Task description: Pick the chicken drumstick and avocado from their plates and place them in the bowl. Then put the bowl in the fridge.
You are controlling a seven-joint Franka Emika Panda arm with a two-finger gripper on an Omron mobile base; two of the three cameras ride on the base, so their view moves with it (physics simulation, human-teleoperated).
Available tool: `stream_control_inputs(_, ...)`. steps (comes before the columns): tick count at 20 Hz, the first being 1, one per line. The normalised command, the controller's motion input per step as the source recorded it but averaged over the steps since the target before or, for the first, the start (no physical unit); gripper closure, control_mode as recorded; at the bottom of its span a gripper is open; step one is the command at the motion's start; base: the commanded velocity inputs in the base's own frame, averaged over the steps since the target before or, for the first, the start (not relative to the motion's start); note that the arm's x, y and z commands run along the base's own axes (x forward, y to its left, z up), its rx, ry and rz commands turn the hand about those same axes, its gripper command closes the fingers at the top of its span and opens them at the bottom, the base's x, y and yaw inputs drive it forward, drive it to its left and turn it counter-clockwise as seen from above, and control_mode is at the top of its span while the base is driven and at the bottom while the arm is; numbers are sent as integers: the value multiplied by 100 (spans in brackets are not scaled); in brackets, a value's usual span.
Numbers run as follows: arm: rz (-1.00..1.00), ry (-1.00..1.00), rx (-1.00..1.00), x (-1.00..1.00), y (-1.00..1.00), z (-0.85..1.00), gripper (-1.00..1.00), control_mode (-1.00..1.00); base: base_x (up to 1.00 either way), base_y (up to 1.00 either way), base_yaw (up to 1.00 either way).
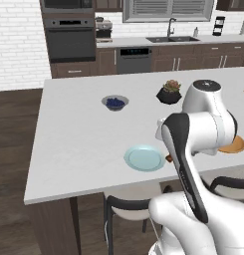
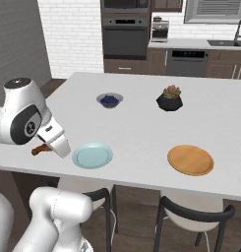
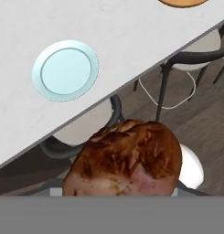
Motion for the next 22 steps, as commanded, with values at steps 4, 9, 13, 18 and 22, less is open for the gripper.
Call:
stream_control_inputs(4,0,0,0,0,0,0,100,-100,0,0,0)
stream_control_inputs(9,0,0,0,0,-4,0,100,100,0,-52,0)
stream_control_inputs(13,0,0,0,0,0,0,100,100,0,-99,0)
stream_control_inputs(18,0,0,0,0,0,0,100,100,0,-100,0)
stream_control_inputs(22,0,0,0,0,0,0,100,100,1,-100,0)
